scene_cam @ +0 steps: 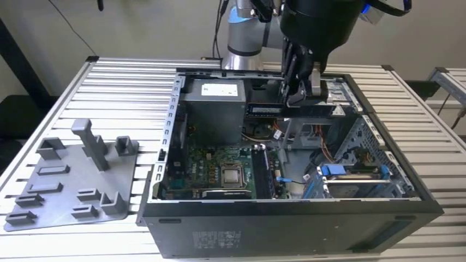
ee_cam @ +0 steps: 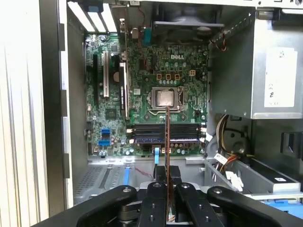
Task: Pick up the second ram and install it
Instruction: 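Pick up the second ram and move it above second insertion slot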
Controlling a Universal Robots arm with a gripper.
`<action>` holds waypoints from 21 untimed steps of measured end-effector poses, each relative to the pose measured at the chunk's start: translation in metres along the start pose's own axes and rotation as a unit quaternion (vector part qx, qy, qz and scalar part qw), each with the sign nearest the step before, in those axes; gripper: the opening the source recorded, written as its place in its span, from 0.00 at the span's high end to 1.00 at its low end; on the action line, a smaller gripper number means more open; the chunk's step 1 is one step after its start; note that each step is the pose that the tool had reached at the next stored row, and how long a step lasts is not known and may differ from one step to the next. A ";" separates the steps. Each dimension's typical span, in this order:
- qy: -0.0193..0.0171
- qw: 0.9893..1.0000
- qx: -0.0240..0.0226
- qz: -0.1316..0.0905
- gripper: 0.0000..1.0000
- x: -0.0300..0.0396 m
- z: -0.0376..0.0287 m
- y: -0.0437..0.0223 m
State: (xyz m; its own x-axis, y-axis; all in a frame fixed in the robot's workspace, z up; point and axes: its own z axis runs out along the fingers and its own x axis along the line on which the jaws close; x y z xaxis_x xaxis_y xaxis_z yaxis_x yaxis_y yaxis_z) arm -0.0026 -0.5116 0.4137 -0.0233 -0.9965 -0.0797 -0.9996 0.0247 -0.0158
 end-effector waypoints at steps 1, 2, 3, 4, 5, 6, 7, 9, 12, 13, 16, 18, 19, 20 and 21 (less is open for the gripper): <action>0.000 1.000 0.000 0.000 0.85 0.0000 0.0000 -0.0006; 0.000 1.000 0.000 0.000 0.85 0.0000 0.0000 -0.0007; 0.000 1.000 0.000 0.000 0.85 0.0000 0.0000 -0.0007; 0.000 1.000 0.000 0.000 0.85 0.0000 0.0000 -0.0007; 0.000 1.000 0.000 0.000 0.85 -0.0002 0.0001 -0.0008; 0.000 1.000 0.000 0.000 0.85 -0.0011 0.0001 -0.0008; 0.000 1.000 0.000 0.000 0.85 -0.0029 0.0002 -0.0006; 0.000 1.000 0.000 0.000 0.85 -0.0075 0.0007 0.0004; 0.000 1.000 0.000 0.000 0.85 -0.0165 0.0014 0.0026; 0.000 1.000 0.000 0.000 0.85 -0.0201 0.0018 0.0030; 0.000 1.000 0.000 0.000 0.85 -0.0330 0.0030 0.0035; 0.000 1.000 0.000 0.000 0.85 -0.0409 0.0037 0.0037; 0.000 1.000 0.000 0.000 0.85 -0.0442 0.0041 0.0038; 0.000 1.000 0.000 0.000 0.85 -0.0473 0.0043 0.0038; 0.000 1.000 0.000 0.000 0.85 -0.0499 0.0045 0.0039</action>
State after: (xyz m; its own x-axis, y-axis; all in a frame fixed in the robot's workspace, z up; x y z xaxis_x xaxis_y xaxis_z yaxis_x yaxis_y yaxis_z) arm -0.0052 -0.4614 0.4131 -0.0229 -0.9966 -0.0796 -0.9996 0.0242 -0.0159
